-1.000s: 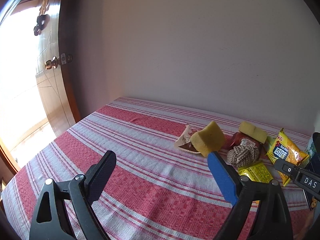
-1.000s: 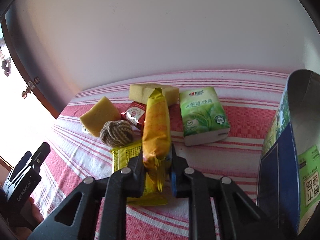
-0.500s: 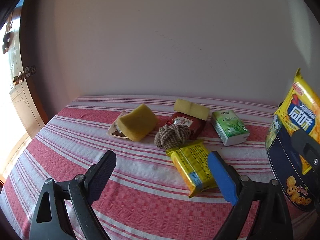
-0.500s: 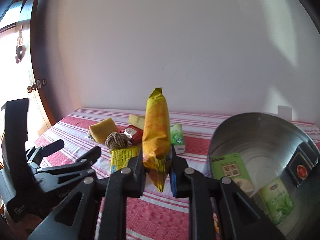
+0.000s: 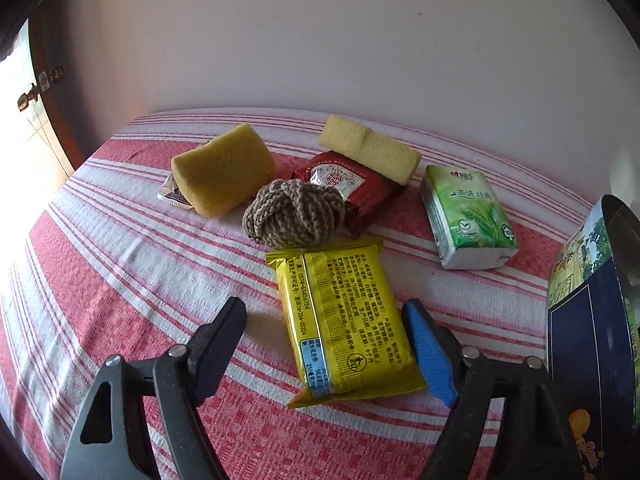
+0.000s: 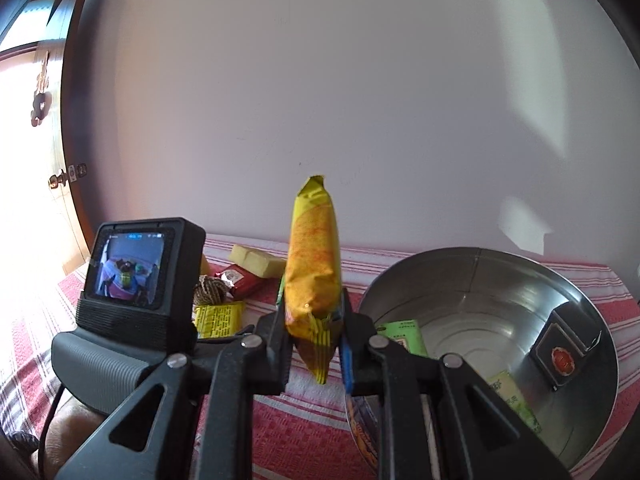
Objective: Organize objects
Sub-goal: 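Grasp the yellow snack packet with the right tool while the left tool grasps another, then carry both yellow packets over the silver tin and open both tools, then withdraw both tools from the silver tin toward the remaining items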
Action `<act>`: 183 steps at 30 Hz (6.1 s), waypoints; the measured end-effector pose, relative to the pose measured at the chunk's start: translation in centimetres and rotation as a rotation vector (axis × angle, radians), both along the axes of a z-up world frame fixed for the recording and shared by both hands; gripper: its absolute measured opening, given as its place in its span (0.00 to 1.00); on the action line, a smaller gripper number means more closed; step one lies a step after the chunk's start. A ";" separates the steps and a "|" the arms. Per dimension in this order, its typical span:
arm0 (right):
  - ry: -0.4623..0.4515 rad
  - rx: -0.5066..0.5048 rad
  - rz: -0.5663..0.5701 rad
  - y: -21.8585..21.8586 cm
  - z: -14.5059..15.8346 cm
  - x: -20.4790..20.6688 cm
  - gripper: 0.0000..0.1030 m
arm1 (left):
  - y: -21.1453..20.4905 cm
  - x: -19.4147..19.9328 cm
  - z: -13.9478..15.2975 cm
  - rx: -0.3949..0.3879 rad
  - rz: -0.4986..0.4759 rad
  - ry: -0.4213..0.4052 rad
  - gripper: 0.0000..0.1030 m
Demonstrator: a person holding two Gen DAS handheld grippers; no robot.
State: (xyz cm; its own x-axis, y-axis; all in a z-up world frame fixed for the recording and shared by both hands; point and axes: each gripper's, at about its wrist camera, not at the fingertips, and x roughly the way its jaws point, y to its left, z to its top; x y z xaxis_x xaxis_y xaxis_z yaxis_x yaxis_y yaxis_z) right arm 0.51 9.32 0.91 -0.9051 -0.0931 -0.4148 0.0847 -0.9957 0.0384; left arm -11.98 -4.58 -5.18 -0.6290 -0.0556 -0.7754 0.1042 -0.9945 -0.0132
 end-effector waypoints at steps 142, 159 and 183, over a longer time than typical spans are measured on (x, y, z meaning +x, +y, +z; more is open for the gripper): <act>0.286 -0.014 -0.465 17.0 0.9 6.9 1.00 | 13.7 12.2 7.9 -0.026 -0.211 0.465 0.88; 0.276 0.024 -0.465 14.0 1.1 7.1 1.00 | 10.2 13.6 7.5 -0.089 -0.150 0.473 0.88; 0.208 0.006 -0.326 2.6 0.7 4.1 1.00 | 0.9 11.8 7.5 -0.115 -0.040 0.441 0.88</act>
